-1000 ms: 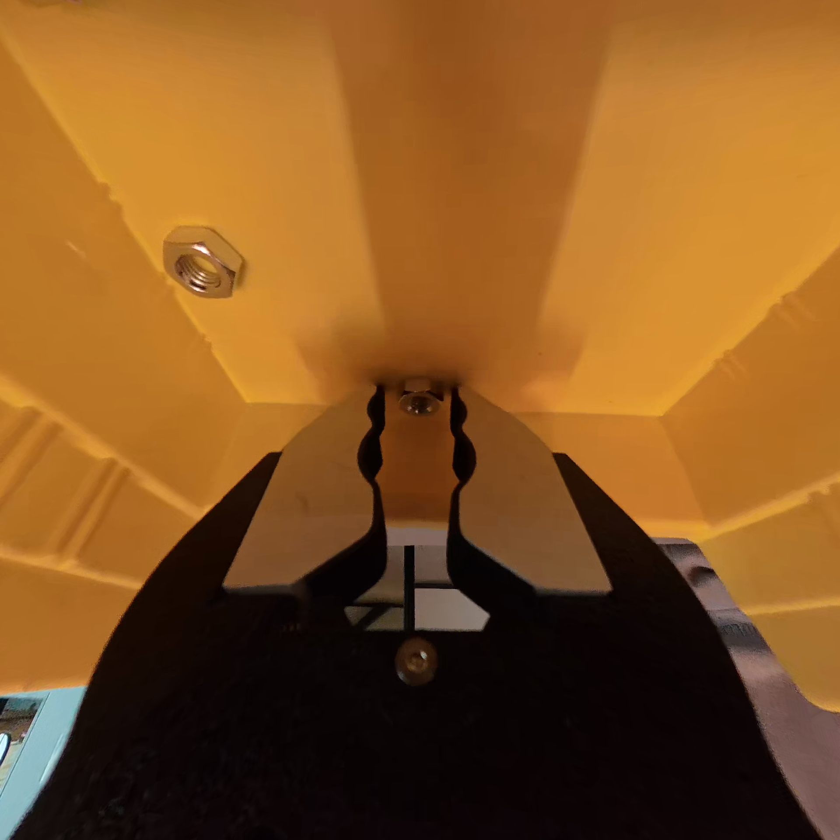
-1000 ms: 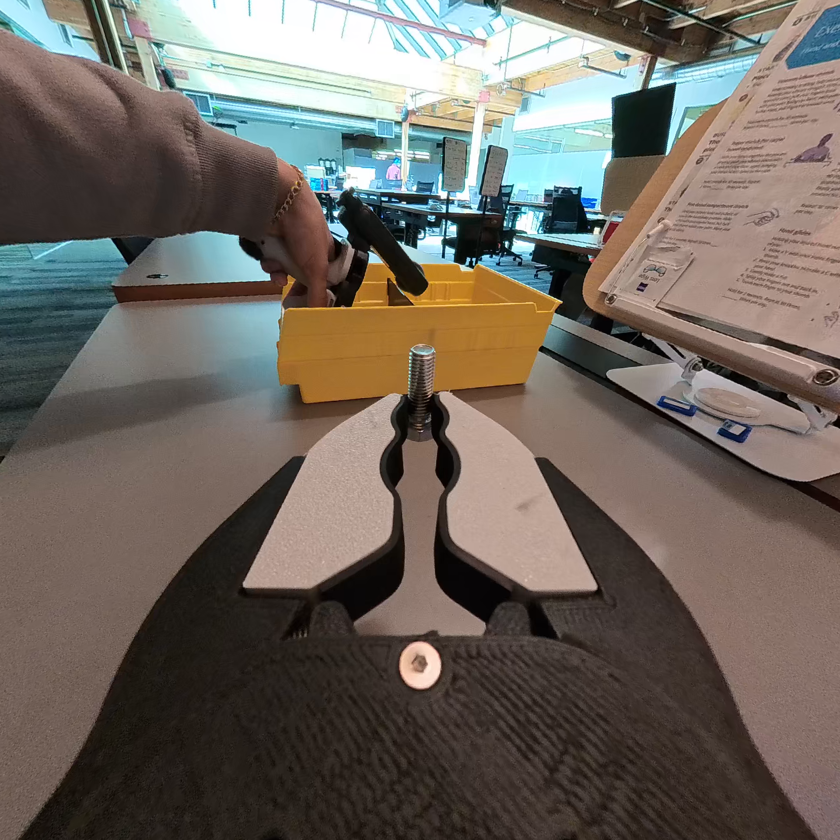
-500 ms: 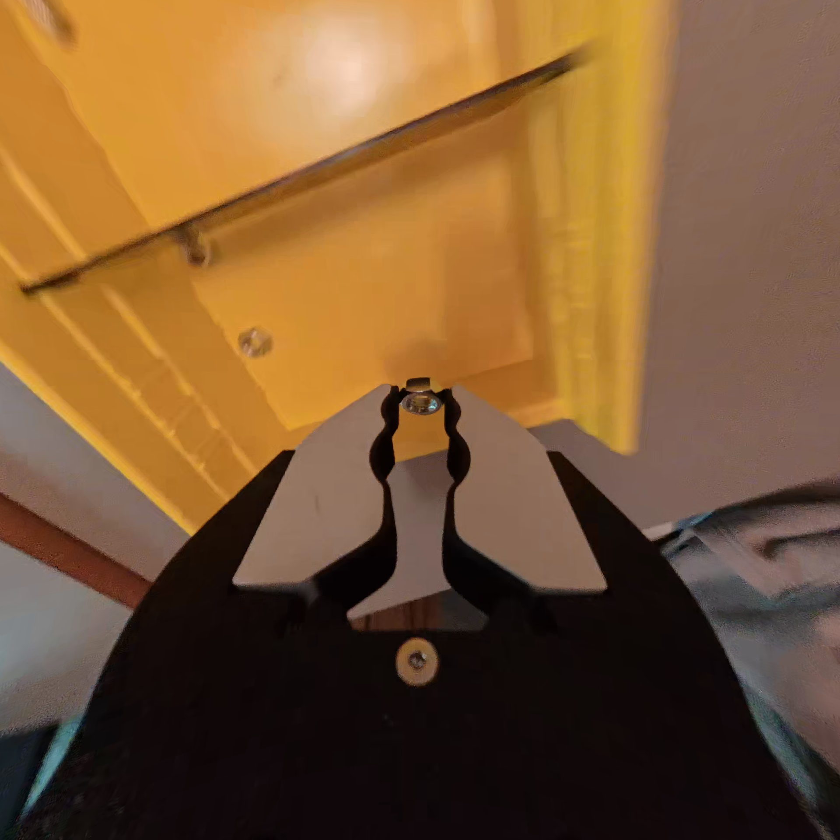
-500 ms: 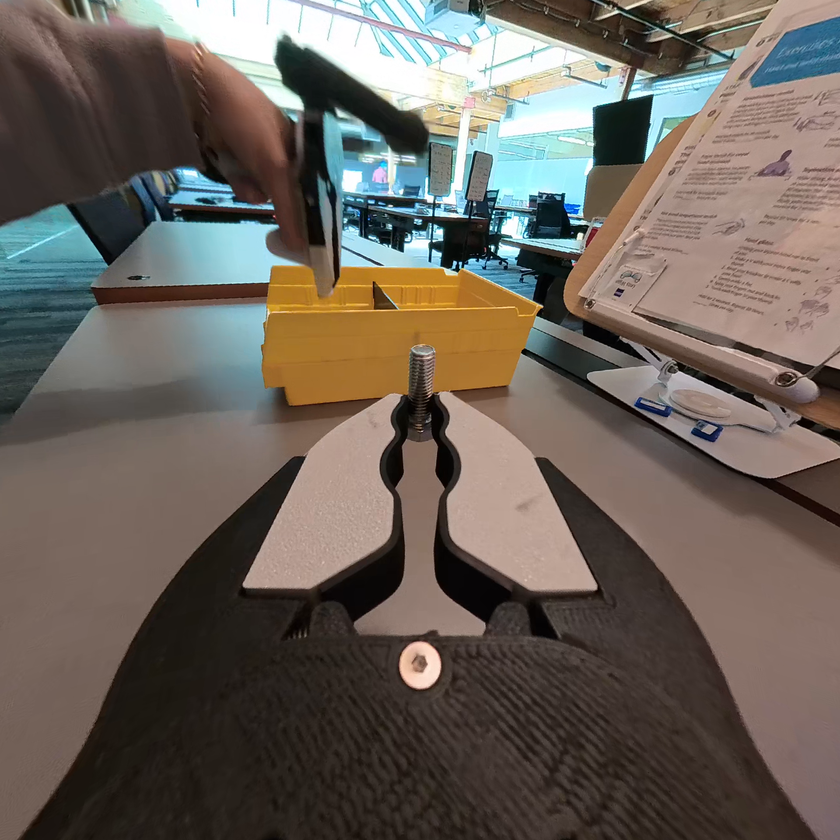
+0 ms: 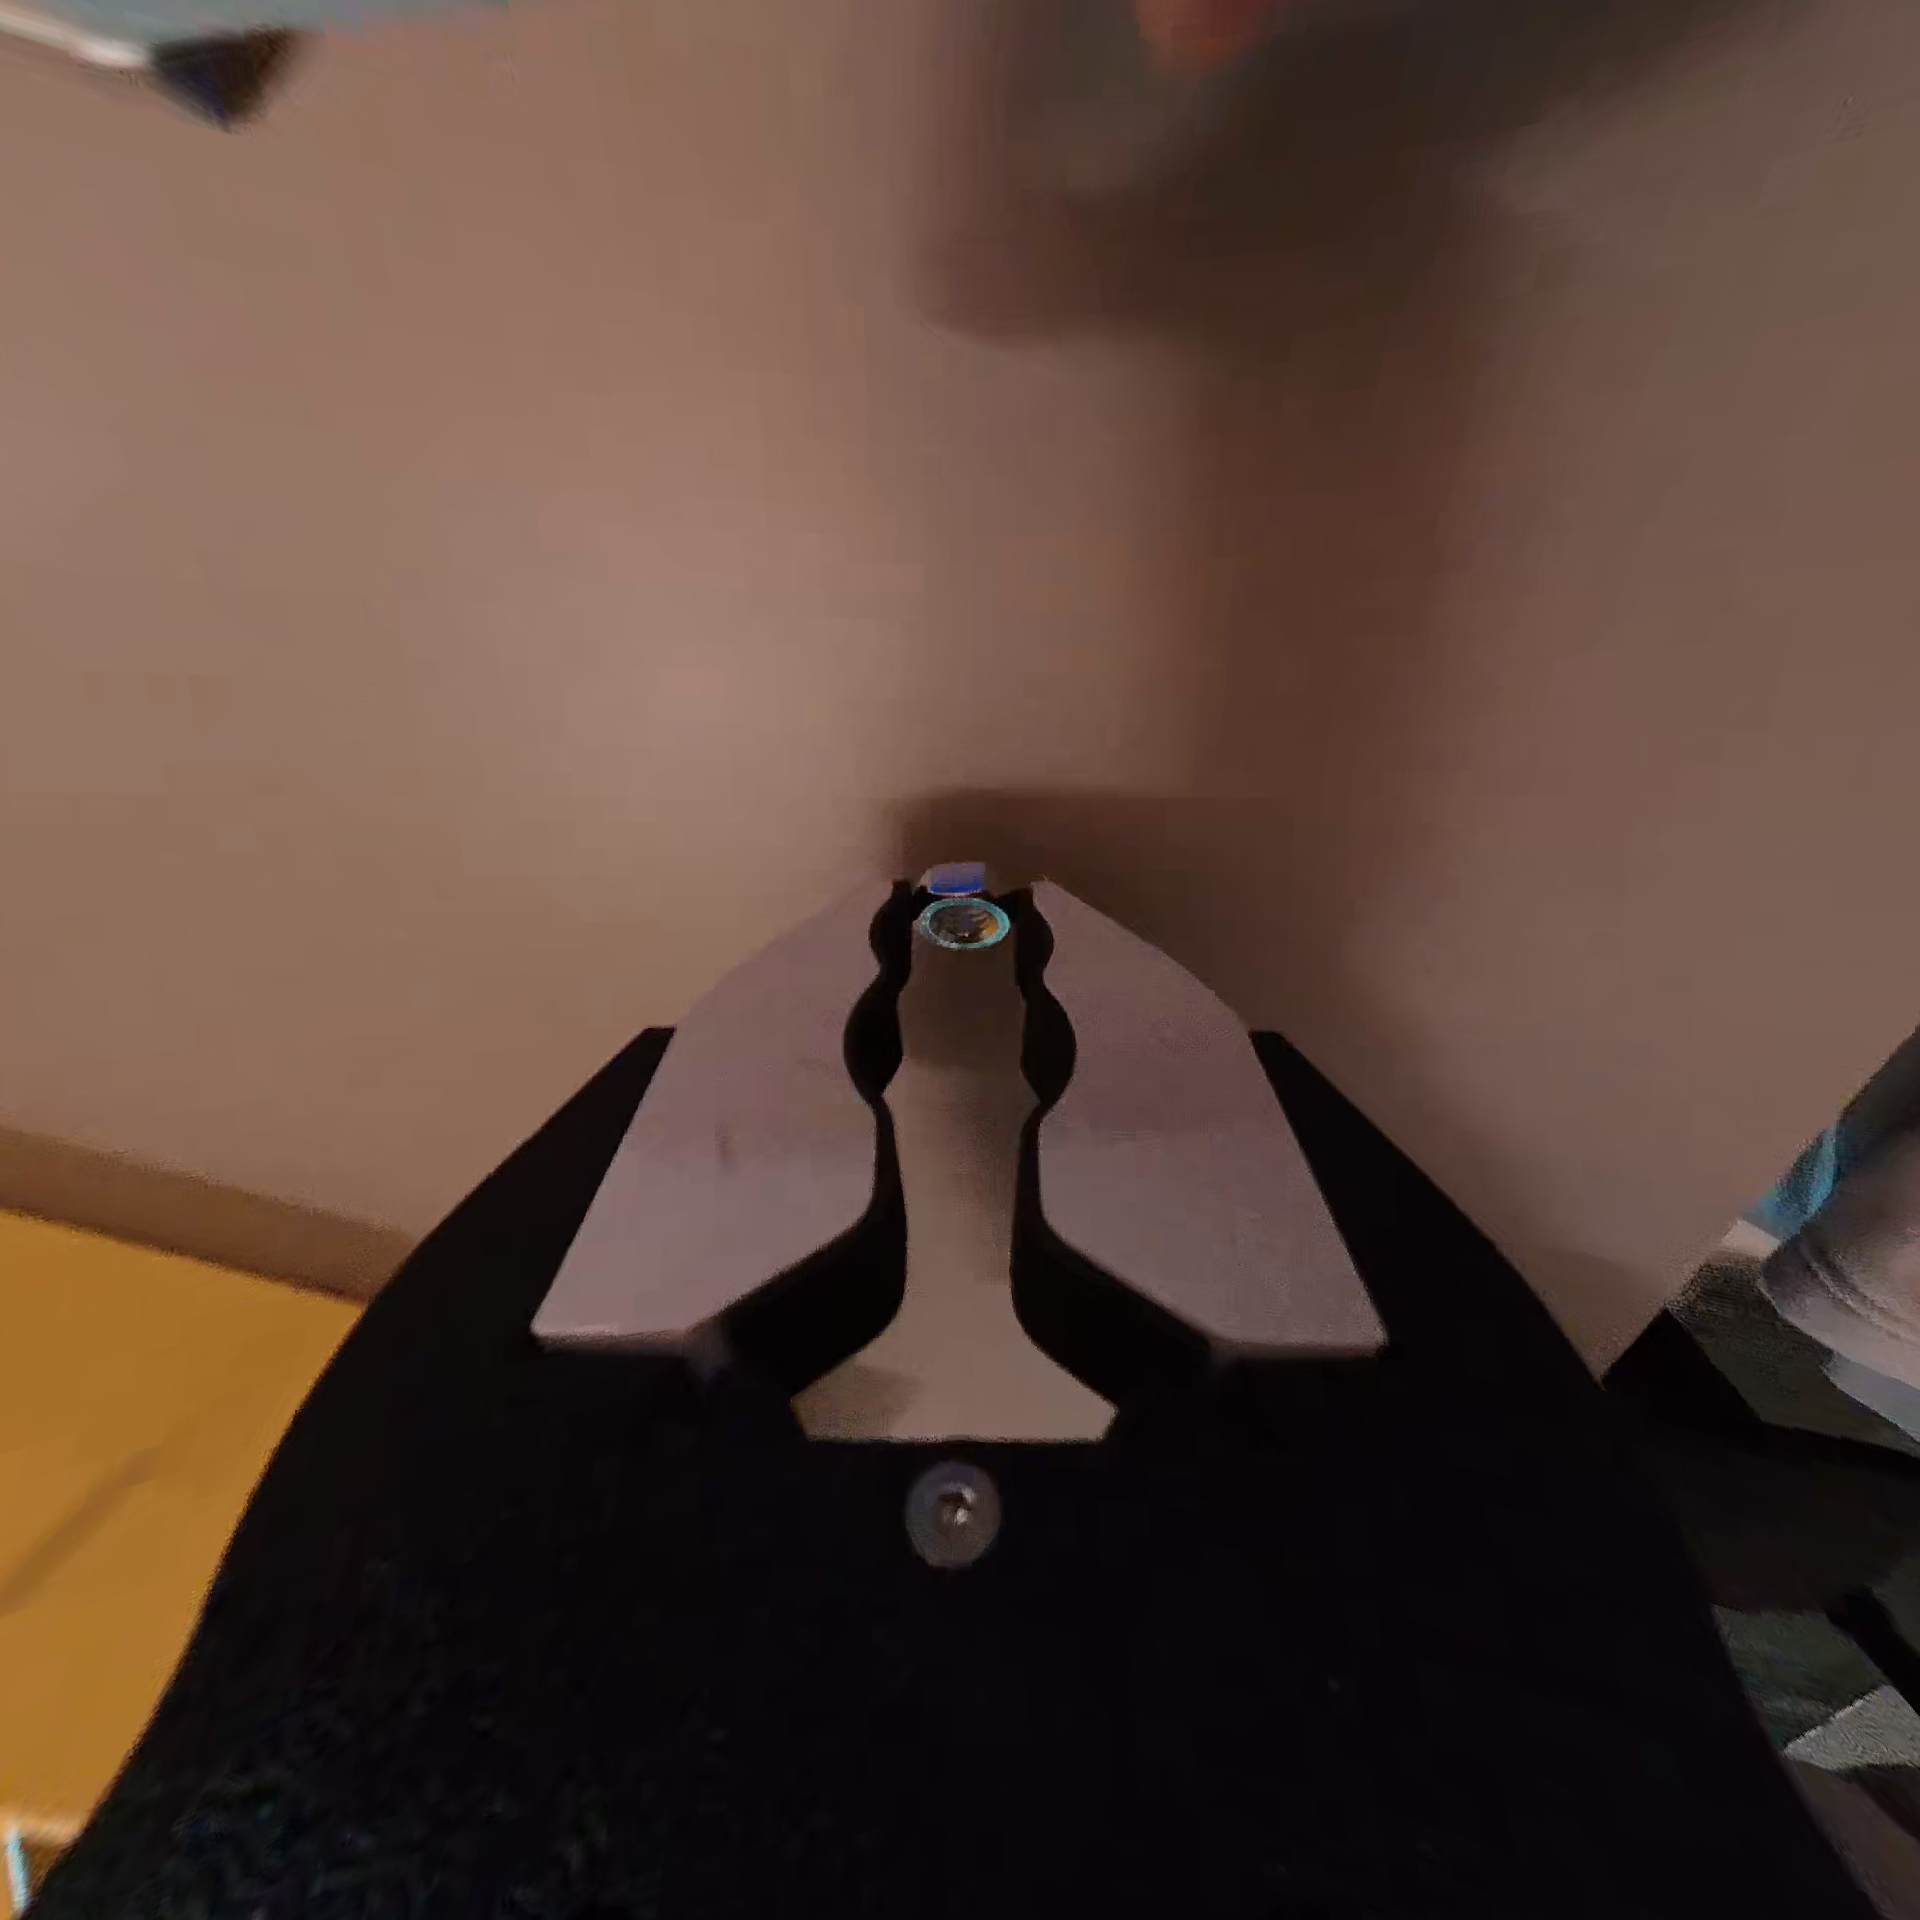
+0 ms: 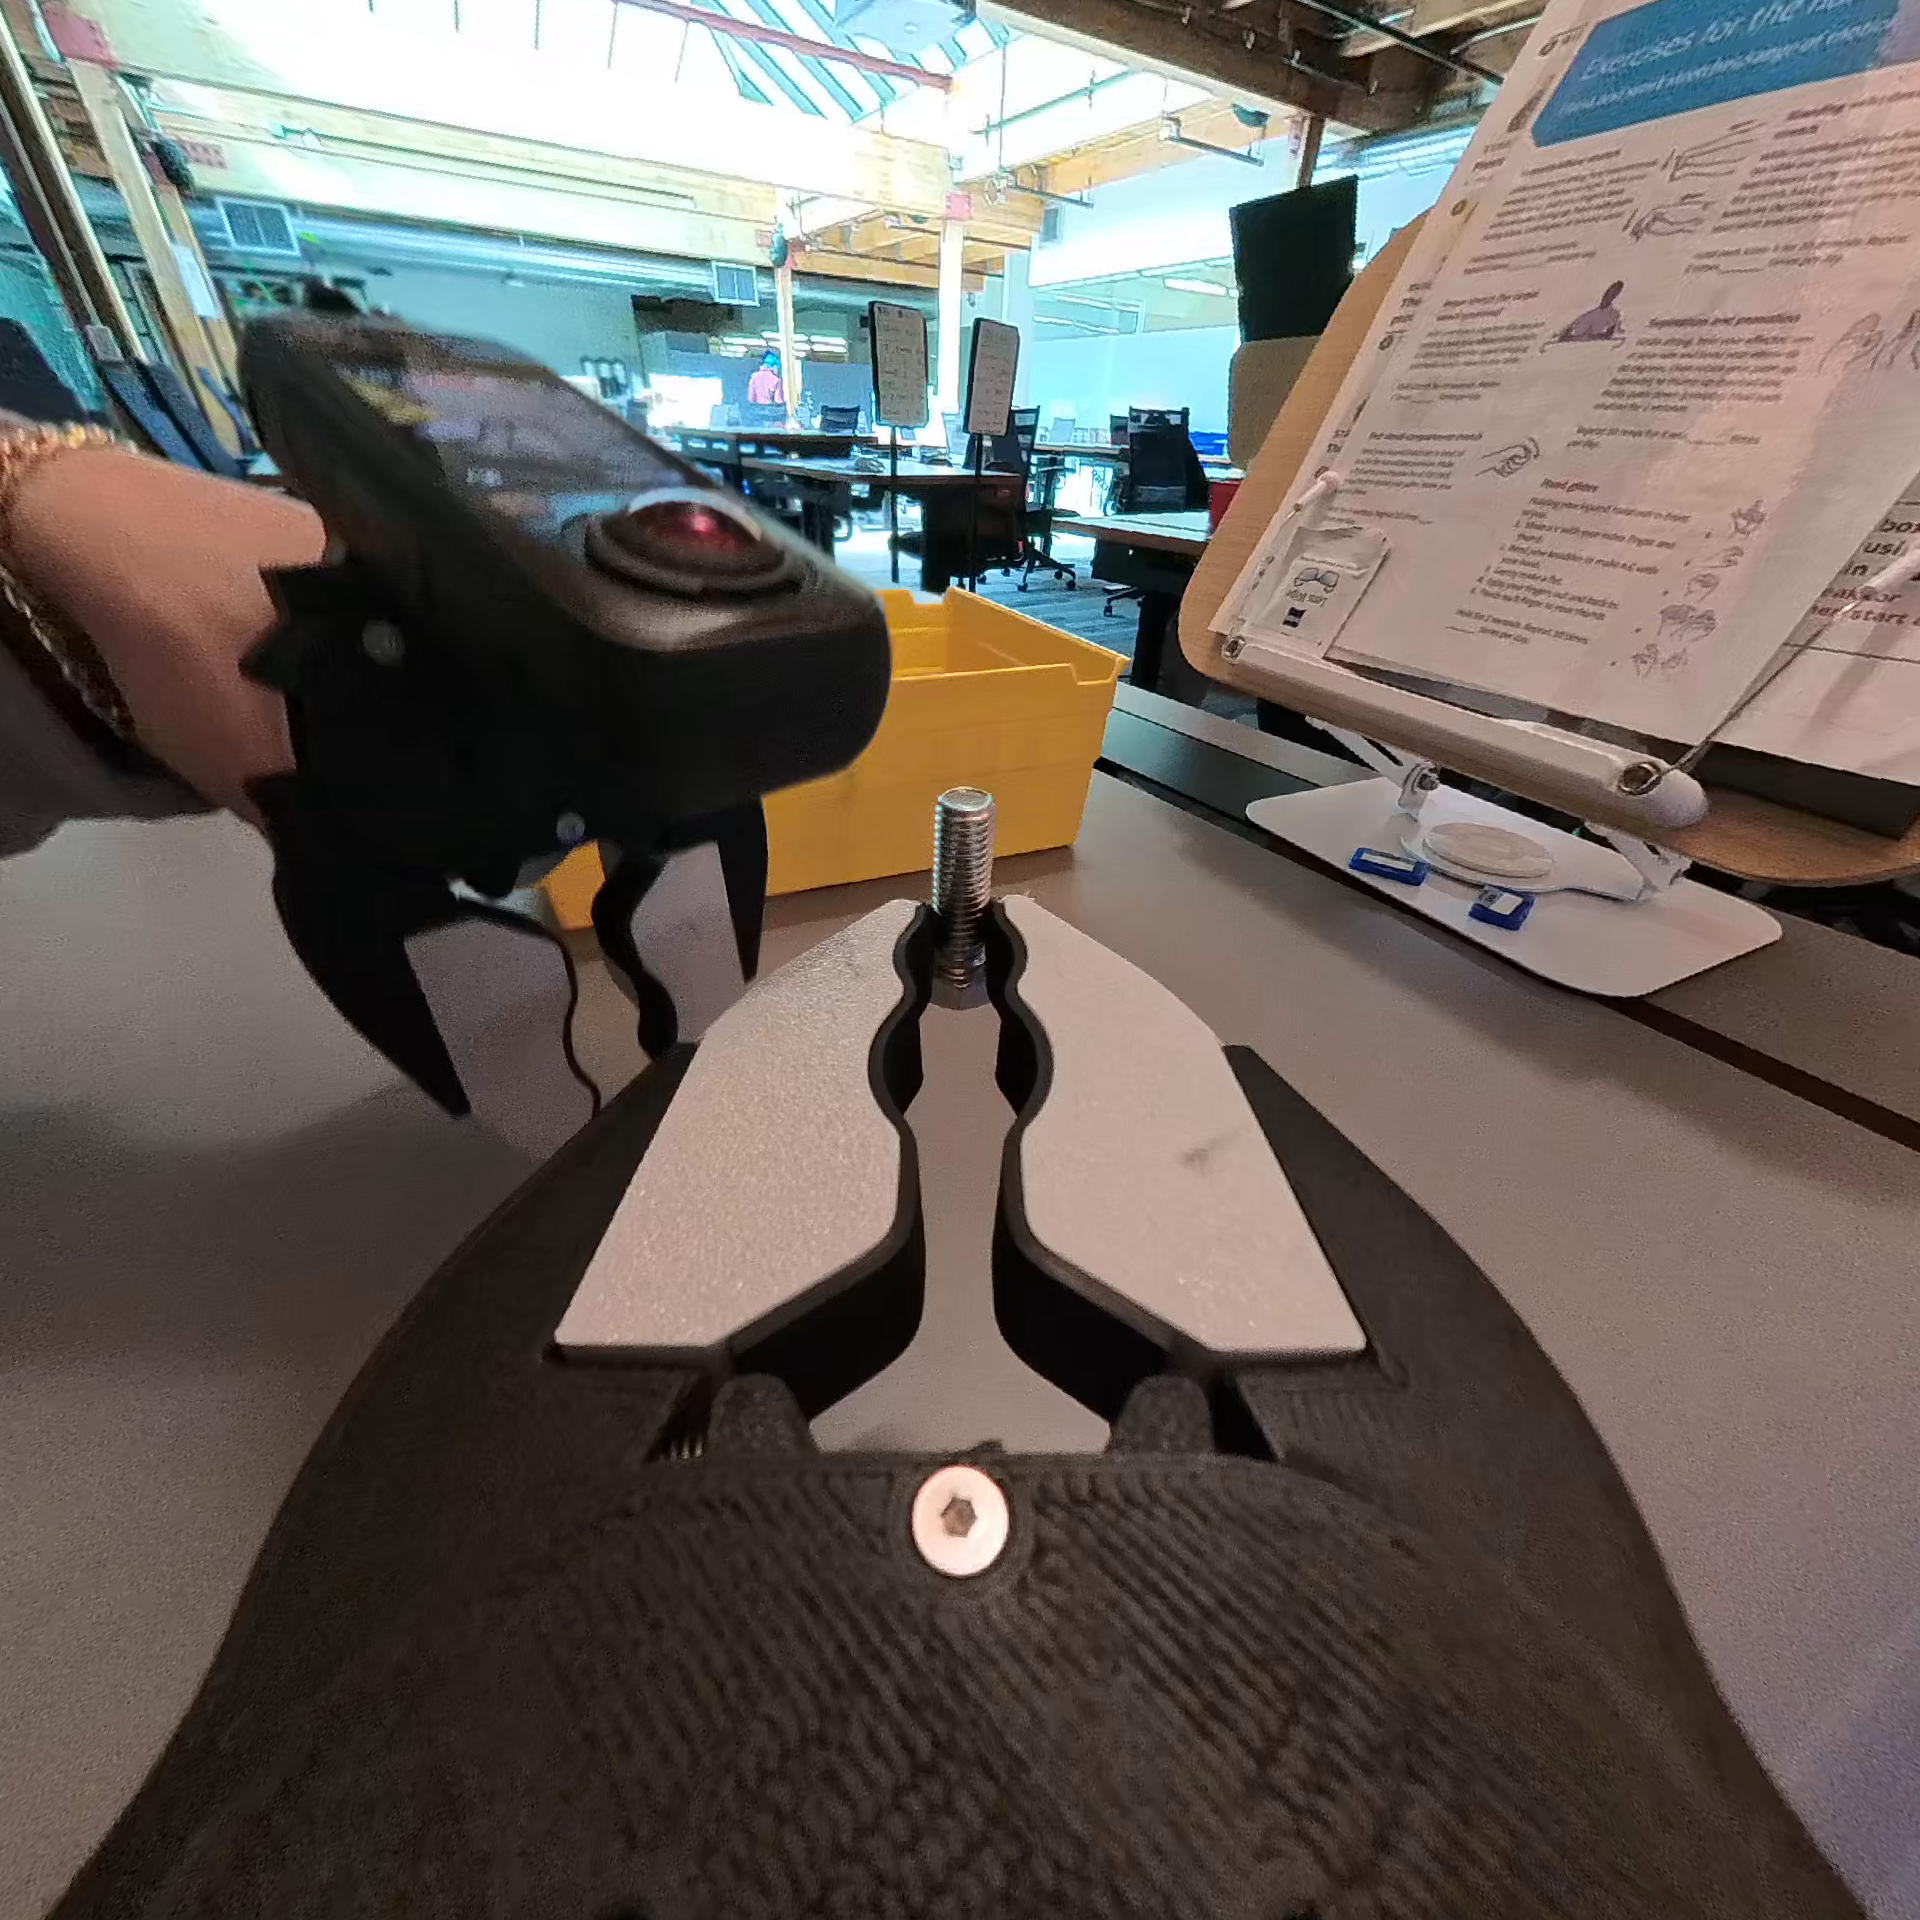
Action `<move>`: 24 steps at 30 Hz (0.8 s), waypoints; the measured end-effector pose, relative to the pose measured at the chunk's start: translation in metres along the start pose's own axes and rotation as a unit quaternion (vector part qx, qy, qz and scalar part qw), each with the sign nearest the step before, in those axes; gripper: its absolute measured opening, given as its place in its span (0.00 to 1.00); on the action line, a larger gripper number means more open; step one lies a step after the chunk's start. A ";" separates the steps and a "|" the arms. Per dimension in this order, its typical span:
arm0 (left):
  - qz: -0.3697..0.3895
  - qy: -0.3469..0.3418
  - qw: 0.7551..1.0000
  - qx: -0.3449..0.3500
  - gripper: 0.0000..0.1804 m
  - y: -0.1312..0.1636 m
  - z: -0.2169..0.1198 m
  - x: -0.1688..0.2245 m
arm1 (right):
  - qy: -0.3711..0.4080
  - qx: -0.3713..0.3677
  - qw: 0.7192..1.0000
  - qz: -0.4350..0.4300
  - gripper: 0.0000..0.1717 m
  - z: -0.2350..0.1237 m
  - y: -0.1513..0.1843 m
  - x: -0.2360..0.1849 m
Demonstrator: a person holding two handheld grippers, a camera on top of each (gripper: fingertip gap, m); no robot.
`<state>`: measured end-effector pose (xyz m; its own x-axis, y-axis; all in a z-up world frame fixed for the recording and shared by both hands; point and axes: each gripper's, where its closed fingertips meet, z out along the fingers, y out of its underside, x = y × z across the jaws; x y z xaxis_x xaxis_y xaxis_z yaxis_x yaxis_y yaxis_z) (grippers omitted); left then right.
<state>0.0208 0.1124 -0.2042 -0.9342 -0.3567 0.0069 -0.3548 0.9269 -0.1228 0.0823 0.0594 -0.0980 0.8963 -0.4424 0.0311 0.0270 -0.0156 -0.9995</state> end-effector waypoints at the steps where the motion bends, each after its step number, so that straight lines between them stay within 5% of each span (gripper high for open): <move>1: 0.004 -0.001 1.000 0.008 0.10 -0.003 0.004 0.001 | 0.001 0.001 1.000 0.001 0.05 0.000 0.000 0.001; 13: 0.003 -0.012 0.994 0.113 0.12 -0.010 0.016 0.002 | -0.003 -0.007 1.000 0.003 0.05 0.001 0.004 0.001; 24: -0.047 -0.010 0.950 0.310 0.11 -0.013 0.002 0.005 | -0.020 0.004 1.000 0.005 0.05 0.001 -0.001 -0.006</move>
<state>0.0210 0.0979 -0.2050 -0.8966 -0.4419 0.0286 -0.3405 0.6467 -0.6825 0.0773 0.0630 -0.0976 0.9132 -0.4070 0.0208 0.0210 -0.0041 -0.9998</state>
